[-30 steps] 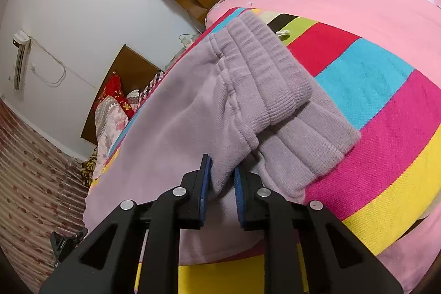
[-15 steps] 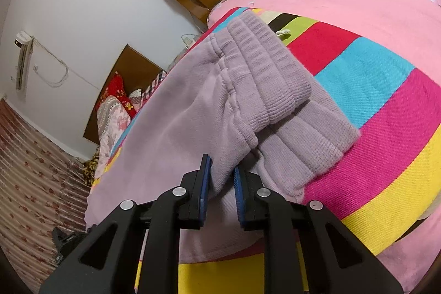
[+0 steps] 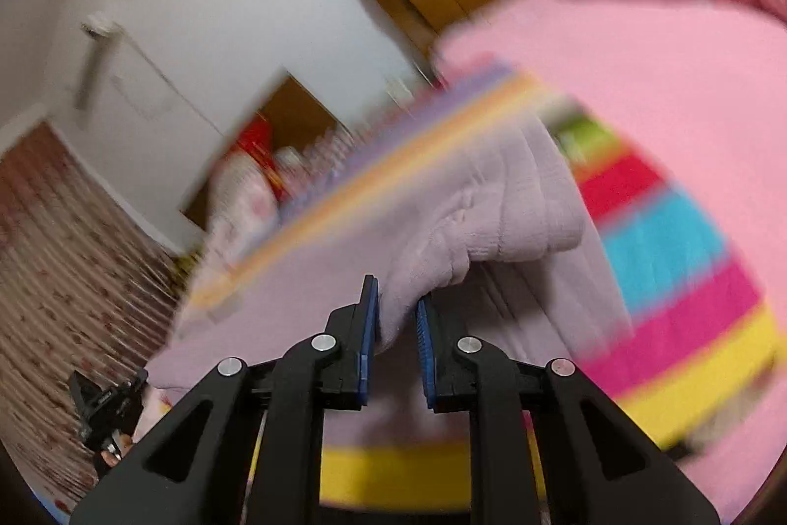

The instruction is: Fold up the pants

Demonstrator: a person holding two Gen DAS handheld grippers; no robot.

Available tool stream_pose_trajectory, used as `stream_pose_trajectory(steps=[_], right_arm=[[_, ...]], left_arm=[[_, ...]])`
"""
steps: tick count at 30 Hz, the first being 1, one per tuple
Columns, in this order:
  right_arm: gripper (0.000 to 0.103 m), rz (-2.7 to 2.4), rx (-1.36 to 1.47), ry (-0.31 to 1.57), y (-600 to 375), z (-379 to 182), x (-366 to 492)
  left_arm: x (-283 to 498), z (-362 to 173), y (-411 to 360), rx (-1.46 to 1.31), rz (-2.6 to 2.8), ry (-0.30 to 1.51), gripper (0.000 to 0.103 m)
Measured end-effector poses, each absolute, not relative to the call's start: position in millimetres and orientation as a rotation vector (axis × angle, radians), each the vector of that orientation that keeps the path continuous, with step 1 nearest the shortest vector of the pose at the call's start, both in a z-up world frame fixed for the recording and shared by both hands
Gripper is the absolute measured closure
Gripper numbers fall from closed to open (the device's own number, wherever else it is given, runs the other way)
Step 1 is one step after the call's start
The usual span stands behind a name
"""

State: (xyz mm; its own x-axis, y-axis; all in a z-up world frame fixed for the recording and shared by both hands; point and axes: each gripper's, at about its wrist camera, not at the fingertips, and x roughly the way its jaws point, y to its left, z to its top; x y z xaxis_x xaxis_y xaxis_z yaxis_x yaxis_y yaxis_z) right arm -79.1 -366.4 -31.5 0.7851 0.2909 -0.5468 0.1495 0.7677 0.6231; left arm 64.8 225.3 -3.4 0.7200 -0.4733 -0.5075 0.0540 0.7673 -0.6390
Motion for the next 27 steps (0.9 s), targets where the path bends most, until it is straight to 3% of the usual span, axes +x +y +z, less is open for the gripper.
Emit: stream_pose_trajectory(steps=[3, 10, 16, 23, 27], right_arm=[[0.089, 0.046, 0.783, 0.728, -371.5, -72.3, -82.7], [0.089, 0.077, 0.757, 0.639, -370.9, -40.3, -94.2], [0.094, 0.033, 0.821, 0.703, -379.9, -77.5, -100.9], [0.089, 0.0, 0.743, 0.713, -372.7, -65.6, -95.7], [0.08, 0.013, 0.746, 0.707, -370.8, -66.5, -93.9]], left_arm=[[74.9, -45.8, 222.5, -0.657, -0.286, 0.824, 0.101], [53.1, -1.1, 217.2, -0.59, -0.325, 0.711, 0.101], [63.5, -57.5, 224.8, -0.642, -0.268, 0.856, 0.101], [62.0, -53.2, 222.7, -0.608, -0.287, 0.838, 0.099], [64.8, -57.4, 222.7, -0.642, -0.32, 0.846, 0.077]])
